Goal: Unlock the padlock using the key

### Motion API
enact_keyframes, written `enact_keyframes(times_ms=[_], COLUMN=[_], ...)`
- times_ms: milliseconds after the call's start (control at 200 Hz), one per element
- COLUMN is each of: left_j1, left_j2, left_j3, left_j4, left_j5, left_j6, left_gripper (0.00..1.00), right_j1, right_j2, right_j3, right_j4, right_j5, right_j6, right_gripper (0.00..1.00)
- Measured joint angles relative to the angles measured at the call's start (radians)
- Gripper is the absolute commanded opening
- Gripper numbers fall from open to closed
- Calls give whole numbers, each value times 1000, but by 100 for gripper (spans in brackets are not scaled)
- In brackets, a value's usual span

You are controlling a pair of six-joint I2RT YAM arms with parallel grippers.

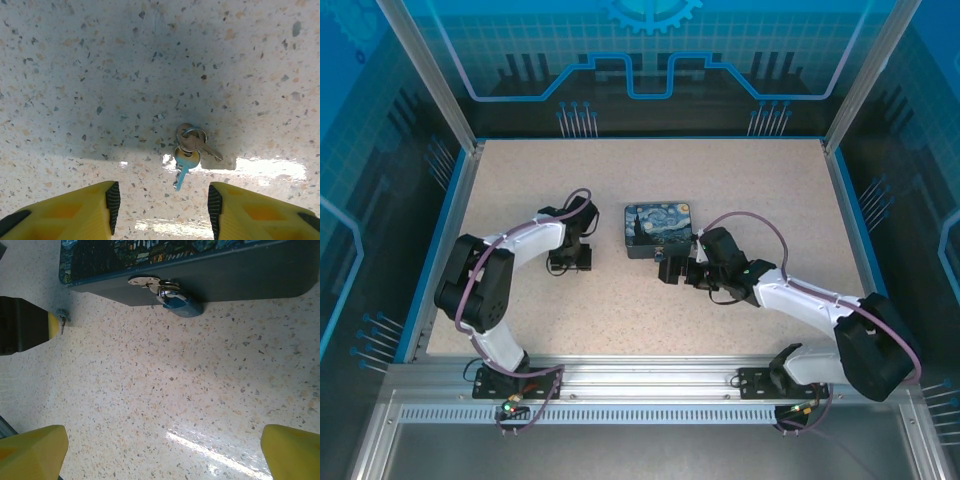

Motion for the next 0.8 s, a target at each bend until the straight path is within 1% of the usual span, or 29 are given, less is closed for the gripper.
enact_keyframes(times_ms=[115, 205, 600, 800], left_j1=[0, 0, -2, -7], left_j2=[1, 6, 68, 106], left_j3=[0, 0, 15, 61], left_j4=[1, 4, 2, -36], left_j5=[0, 0, 0, 1], left_j6=[0, 0, 3, 22], left_gripper=[50, 46, 45, 38], right_j1=[-2, -4, -17, -17], right_j2=[6, 6, 5, 5], right_j3=[0, 0, 0, 0], right_j4=[-1, -2, -9, -21], right_j5=[1, 1, 3, 5], right_j6=[0, 0, 0, 0], right_gripper=[100, 100, 100, 100])
